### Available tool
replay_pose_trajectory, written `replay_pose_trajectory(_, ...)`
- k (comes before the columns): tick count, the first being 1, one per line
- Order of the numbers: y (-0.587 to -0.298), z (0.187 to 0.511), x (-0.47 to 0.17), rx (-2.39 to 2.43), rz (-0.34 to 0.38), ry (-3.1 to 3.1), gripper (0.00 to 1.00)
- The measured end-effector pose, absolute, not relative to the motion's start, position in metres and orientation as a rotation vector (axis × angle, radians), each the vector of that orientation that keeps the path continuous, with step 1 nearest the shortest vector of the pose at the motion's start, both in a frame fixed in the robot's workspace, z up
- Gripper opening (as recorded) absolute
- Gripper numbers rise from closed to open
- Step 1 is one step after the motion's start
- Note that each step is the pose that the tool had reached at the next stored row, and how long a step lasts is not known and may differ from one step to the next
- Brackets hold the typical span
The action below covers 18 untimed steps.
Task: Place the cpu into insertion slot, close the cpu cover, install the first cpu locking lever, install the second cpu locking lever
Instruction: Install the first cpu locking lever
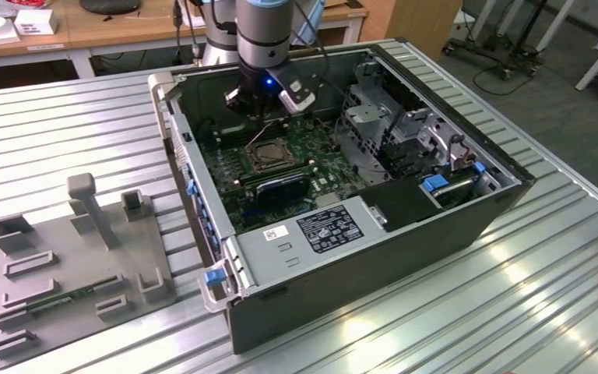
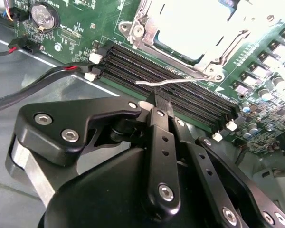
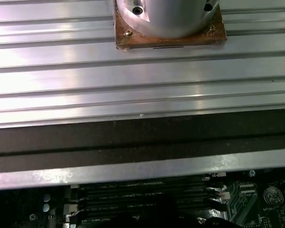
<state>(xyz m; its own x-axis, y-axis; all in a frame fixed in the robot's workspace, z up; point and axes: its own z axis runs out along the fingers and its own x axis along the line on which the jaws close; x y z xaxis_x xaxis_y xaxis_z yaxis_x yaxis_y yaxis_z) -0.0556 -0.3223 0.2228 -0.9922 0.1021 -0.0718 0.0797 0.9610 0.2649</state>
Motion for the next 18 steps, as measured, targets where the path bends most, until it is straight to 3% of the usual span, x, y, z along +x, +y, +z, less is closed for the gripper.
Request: replay_pose_trajectory(18, -0.3296, 0.2264, -0.0606, 0.137, 0.412, 3.01, 0.11)
